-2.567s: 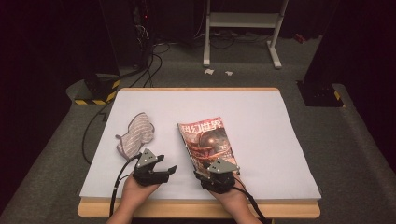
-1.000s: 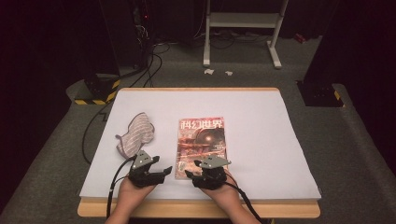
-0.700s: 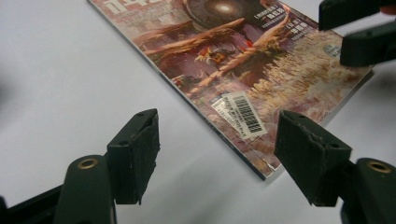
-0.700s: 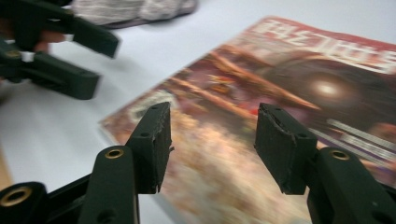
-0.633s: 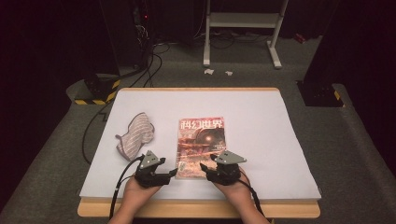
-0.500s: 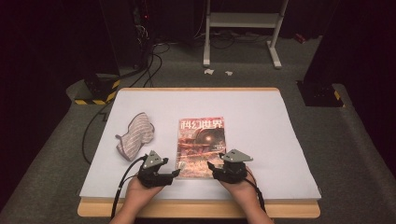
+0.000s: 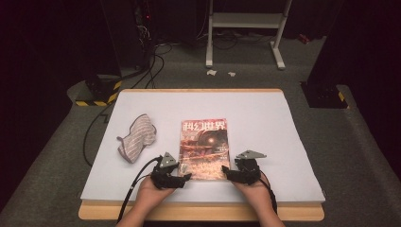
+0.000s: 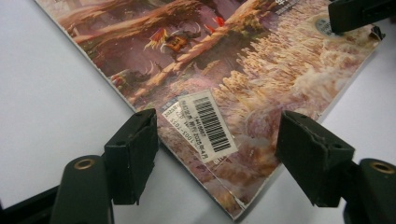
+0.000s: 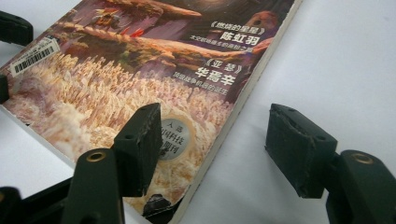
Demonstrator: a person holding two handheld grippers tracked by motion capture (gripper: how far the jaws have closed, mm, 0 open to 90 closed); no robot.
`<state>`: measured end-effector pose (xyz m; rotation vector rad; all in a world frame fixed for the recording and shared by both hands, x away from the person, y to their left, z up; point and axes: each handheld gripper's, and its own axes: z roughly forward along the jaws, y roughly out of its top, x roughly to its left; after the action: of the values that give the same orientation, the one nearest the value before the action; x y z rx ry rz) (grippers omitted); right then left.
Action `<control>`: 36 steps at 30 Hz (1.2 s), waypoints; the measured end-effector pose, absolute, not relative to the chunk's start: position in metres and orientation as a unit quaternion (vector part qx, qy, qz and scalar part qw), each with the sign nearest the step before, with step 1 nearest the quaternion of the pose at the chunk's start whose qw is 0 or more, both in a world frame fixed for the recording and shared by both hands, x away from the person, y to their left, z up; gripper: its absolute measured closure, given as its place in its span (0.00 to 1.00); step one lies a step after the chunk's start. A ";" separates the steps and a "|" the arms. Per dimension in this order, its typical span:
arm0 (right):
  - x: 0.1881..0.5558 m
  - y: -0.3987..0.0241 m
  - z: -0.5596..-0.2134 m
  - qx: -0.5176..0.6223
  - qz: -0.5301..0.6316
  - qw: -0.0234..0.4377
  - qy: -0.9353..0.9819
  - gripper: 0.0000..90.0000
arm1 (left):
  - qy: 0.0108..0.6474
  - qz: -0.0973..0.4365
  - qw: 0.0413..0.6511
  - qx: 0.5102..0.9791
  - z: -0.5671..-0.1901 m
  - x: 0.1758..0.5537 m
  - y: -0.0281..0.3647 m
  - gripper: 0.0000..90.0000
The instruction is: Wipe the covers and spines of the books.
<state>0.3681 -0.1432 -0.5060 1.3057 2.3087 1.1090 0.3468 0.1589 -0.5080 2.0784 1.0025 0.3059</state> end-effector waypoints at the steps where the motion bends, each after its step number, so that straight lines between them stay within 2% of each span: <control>1: 0.368 -0.141 -0.506 0.443 0.384 0.132 0.799 0.42 | 0.396 0.122 0.397 0.819 -0.508 0.347 0.159 0.33; 12: 0.370 -0.129 -0.505 0.440 0.387 0.119 0.801 0.49 | 0.406 0.129 0.395 0.814 -0.508 0.350 0.162 0.34; 19: 0.382 -0.106 -0.506 0.431 0.385 0.128 0.806 0.49 | 0.436 0.141 0.388 0.800 -0.506 0.364 0.179 0.36; 36: 0.386 -0.106 -0.506 0.430 0.392 0.129 0.803 0.46 | 0.431 0.158 0.394 0.797 -0.505 0.362 0.184 0.37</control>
<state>0.3858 -0.1061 -0.5064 1.2509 2.3356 1.1386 0.3617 0.1837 -0.5049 2.0209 1.0931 0.4001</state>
